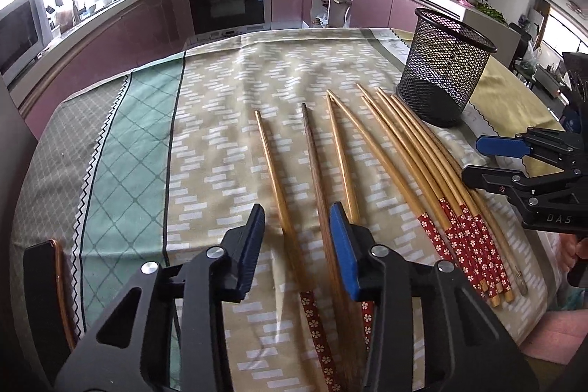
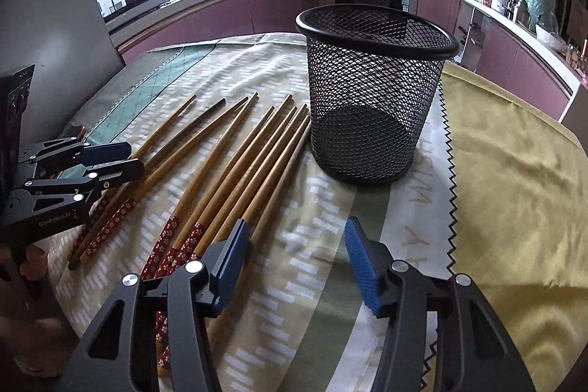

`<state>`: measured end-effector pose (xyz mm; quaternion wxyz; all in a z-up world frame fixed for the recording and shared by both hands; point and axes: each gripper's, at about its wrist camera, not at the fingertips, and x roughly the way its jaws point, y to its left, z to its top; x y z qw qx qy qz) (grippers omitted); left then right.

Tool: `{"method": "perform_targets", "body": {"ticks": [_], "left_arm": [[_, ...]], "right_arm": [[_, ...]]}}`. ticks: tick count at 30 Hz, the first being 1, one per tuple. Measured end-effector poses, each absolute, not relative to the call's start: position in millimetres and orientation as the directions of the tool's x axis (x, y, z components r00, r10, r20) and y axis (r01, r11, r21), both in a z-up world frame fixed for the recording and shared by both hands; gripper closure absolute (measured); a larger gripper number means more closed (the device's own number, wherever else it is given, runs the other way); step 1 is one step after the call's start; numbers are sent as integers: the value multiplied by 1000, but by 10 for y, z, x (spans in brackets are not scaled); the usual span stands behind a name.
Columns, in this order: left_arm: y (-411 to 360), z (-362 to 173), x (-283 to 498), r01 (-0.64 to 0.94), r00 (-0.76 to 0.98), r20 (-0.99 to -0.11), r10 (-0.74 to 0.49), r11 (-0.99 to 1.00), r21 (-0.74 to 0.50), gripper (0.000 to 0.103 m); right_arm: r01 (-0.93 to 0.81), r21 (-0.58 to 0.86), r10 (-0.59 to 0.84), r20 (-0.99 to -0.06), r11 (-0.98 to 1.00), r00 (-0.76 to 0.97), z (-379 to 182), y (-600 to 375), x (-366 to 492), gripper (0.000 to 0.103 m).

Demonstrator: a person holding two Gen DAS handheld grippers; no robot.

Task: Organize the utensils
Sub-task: 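Lower the left tool onto a wooden chopstick while the right tool reaches another chopstick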

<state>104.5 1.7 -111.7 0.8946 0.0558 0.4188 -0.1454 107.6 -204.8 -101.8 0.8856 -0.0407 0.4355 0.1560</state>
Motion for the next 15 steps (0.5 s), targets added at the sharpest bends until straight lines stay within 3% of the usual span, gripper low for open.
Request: {"method": "perform_targets", "body": {"ticks": [6,15], "left_arm": [[68,-1109,1101,313,584,-772,-251,947,-72,71],[140,-1145,1194,304,548,-795,-258,948,-98,86]], "right_arm": [[-335,41,231,-801,941,553,-1010,-1985,1104,55],[-356,12,213,-820,935,532,-1037,-1894,1170,67]]}}
